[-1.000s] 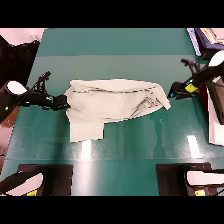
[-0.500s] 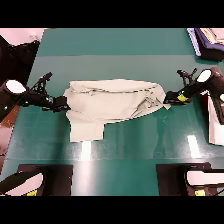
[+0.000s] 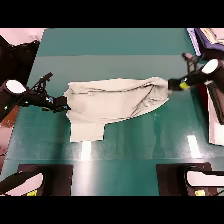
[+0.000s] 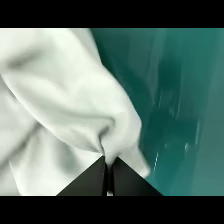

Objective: Fold the shirts.

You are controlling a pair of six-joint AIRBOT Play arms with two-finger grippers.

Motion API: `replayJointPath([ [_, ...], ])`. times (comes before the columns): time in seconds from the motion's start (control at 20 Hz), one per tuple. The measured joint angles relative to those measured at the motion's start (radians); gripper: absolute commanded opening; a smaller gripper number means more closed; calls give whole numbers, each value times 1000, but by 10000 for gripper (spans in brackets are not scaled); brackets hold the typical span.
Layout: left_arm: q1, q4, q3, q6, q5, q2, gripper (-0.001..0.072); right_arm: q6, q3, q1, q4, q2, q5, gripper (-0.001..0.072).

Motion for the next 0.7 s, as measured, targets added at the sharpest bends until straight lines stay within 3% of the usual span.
replayJointPath([
  [0.05,0,0,0,0,-4,0,26,4,27,0,0,1,-33,171],
  [0.1,0,0,0,0,-9,0,26,8,58,0,1,-3,-65,521],
  [0.15,0,0,0,0,-13,0,26,10,87,0,1,-17,-84,679],
  [0.25,0,0,0,0,-24,0,26,12,148,-5,2,-61,-73,661],
  [0.3,0,0,0,0,-32,0,26,12,175,-14,2,-84,-44,562],
  [0.4,0,0,0,0,-42,0,26,12,213,-39,0,-132,55,436],
  [0.65,0,0,0,0,-54,0,26,-14,153,-110,0,-177,250,427],
  [0.7,0,0,0,0,-54,0,26,-24,119,-118,6,-174,272,340],
])
